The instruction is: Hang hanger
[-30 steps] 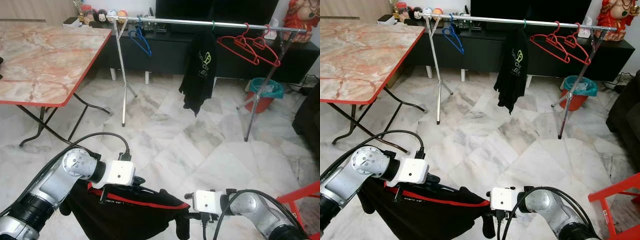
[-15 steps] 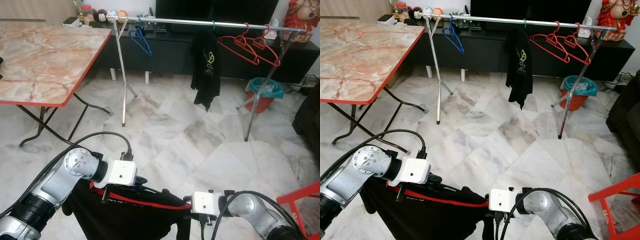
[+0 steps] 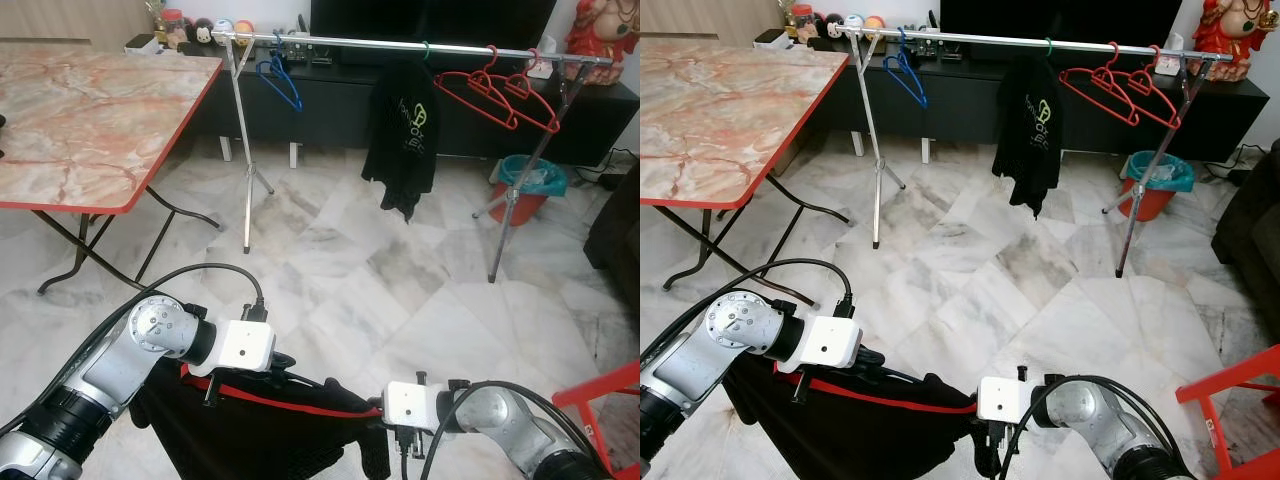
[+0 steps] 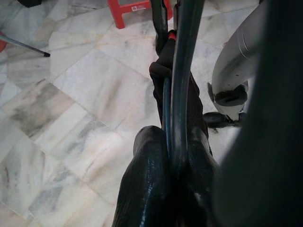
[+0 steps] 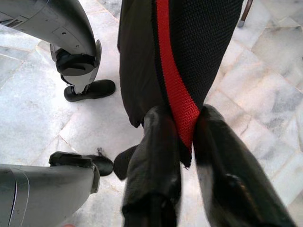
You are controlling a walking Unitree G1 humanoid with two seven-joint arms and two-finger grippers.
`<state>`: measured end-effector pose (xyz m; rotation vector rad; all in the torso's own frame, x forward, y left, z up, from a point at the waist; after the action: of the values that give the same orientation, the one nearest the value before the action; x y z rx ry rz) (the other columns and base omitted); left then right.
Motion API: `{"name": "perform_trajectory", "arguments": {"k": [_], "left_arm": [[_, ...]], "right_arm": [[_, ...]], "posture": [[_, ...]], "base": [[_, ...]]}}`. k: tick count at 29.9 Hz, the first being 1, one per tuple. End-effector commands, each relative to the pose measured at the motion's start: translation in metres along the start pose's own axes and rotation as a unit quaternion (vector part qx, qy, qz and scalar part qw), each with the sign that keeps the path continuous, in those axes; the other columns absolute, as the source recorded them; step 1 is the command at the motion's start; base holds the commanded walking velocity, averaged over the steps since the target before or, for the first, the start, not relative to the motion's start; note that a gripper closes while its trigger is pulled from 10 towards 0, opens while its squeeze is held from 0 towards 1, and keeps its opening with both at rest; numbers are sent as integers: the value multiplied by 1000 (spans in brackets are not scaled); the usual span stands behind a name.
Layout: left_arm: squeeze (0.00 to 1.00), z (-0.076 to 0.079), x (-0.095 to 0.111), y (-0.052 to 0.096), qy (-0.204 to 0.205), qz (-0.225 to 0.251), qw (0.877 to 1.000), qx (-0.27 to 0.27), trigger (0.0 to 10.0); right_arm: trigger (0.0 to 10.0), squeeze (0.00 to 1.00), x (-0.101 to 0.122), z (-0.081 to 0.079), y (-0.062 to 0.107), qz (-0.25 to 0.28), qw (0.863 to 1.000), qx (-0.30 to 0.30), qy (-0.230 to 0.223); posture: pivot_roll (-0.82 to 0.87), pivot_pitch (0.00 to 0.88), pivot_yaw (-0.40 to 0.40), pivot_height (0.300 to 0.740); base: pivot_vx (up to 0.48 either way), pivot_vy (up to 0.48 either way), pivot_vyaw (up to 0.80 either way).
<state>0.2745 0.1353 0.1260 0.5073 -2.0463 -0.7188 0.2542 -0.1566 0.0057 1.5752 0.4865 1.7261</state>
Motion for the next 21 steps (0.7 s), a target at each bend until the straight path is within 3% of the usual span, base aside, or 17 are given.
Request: {"name": "perform_trajectory", "arguments": {"k": [1,11,21], "left_arm": [[0,-5,4,5,-11,-1,1000,6,10000],[0,-3,-2,5,-8,-11,1000,7,10000],[0,3,-21,18,-6,-37,999,32,10000]], "right_arm": [[0,0,0,2,1,-5,1000,0,4],[0,0,1,2,3,-6,1000,5,8],[0,0,1,6,8,-17,1000,5,23]], "posture": [[45,31,-36,740],[42,36,-35,740],[41,44,-34,740]], "base": [[0,0,0],[0,0,0],[0,0,0]]}}
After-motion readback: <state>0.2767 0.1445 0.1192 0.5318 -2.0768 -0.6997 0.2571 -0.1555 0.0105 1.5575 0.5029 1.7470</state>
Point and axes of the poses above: a point about 5 cm out from each wrist's last joint towards the gripper, its own y axis pointing back from the gripper into the wrist, its own x axis along the axis of the wrist's last joint, z = x × y, the point moved 1 cm from there along -y, pointing out of the wrist towards the gripper, and after that the axes turned 7 degrees about -y, right-handed, at the moved point
